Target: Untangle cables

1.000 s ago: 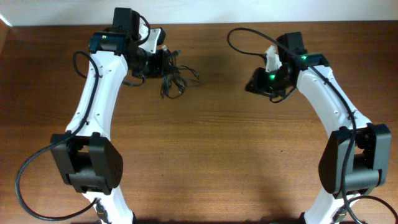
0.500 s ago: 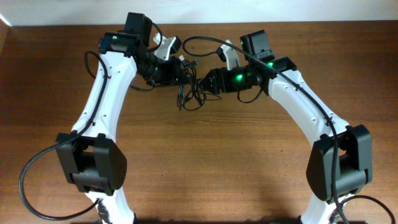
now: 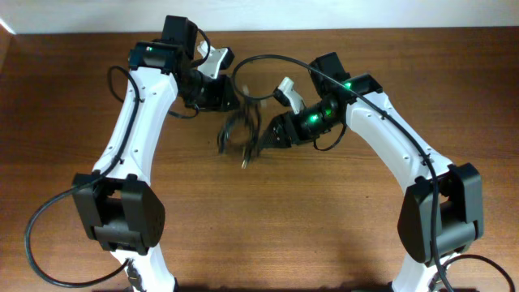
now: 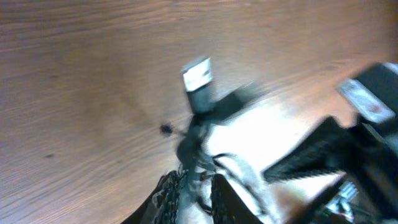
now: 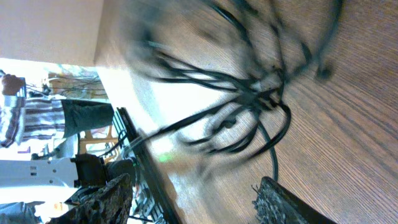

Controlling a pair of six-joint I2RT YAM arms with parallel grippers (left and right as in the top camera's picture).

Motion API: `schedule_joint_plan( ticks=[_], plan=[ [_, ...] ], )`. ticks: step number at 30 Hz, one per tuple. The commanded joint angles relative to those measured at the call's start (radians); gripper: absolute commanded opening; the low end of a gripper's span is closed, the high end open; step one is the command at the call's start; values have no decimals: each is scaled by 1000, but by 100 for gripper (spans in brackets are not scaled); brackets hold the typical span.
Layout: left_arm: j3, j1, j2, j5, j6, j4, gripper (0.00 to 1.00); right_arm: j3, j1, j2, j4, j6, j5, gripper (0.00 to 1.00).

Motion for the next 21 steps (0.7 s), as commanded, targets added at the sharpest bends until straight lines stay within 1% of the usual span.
schedule_joint_plan(
  ticks=[1,2,4,5,6,7,8,9,10,12,14,15,18,21],
  plan=[
    [8,7,-32,-197,13,3,36,14,8,2,-44,-98,-32,62],
    [8,7,-32,-203,13,2,44,14,8,2,-53,-105,-27,62],
    [8,7,-32,-203,13,2,47,14,8,2,-50,-98,-6,62],
    [8,7,-32,-203,8,2,48,14,8,2,-45,-57,45,62],
    [8,7,-32,-203,-11,2,50,14,11,2,-39,32,161,62],
    [8,7,-32,-203,-34,0,50,14,11,2,-35,153,289,62],
    [8,7,-32,-202,-55,-6,50,14,11,2,-37,253,394,62],
    [8,7,-29,-196,-82,-21,47,14,7,2,-40,363,499,62],
    [8,-1,-18,-151,-80,-47,44,14,-14,2,-34,422,548,62],
    [8,-35,19,-97,-76,-95,39,14,-110,2,-21,451,543,62],
    [8,-84,47,-73,-64,-135,38,14,-219,2,-32,446,534,62],
    [8,-109,56,-55,-61,-156,41,14,-264,2,-41,425,513,62],
    [-8,-195,82,-56,-64,-213,56,14,-356,2,-85,354,491,62],
    [-98,-226,95,-69,-109,-169,63,14,-364,2,-97,325,492,62]
  ],
)
